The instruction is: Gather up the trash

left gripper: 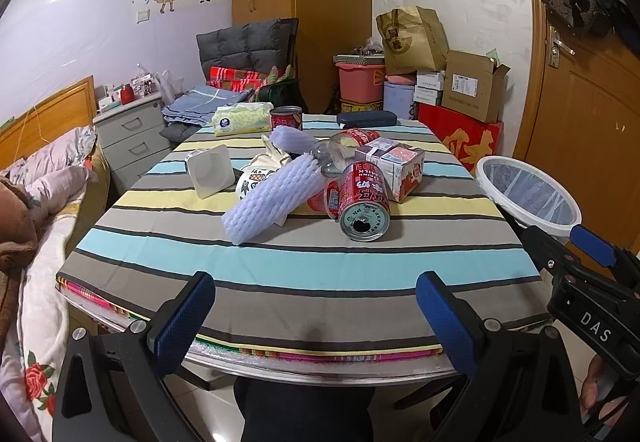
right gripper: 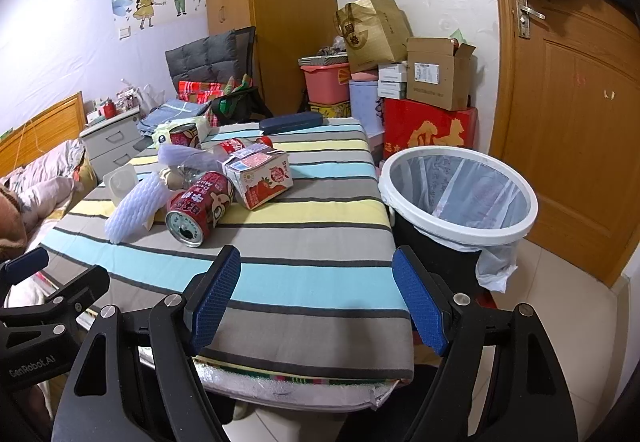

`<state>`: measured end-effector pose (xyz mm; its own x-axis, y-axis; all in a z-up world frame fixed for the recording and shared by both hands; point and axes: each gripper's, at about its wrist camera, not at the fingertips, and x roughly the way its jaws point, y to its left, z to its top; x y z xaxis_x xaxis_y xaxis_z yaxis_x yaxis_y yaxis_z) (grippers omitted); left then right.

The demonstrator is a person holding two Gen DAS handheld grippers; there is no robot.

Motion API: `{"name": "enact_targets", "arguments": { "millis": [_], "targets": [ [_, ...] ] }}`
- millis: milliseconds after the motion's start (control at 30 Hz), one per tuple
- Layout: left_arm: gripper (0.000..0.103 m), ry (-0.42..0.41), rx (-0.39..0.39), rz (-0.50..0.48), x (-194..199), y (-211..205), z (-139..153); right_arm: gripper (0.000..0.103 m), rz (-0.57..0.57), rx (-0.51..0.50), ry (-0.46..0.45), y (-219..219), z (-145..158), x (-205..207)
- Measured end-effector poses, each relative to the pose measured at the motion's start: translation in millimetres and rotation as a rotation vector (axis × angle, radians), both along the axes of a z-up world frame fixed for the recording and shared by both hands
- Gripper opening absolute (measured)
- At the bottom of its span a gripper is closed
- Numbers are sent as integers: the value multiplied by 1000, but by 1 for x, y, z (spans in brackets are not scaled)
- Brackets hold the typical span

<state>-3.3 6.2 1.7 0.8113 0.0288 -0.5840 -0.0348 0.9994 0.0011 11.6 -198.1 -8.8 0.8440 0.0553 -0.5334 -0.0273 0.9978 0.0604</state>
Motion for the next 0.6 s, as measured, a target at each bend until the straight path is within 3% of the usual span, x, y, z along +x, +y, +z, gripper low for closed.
{"name": "enact_targets", "arguments": {
  "millis": [600],
  "targets": [
    [102, -1, 1, 1, -1, -1, 2, 80, -1, 3, -4, 0, 1, 0]
  ]
}}
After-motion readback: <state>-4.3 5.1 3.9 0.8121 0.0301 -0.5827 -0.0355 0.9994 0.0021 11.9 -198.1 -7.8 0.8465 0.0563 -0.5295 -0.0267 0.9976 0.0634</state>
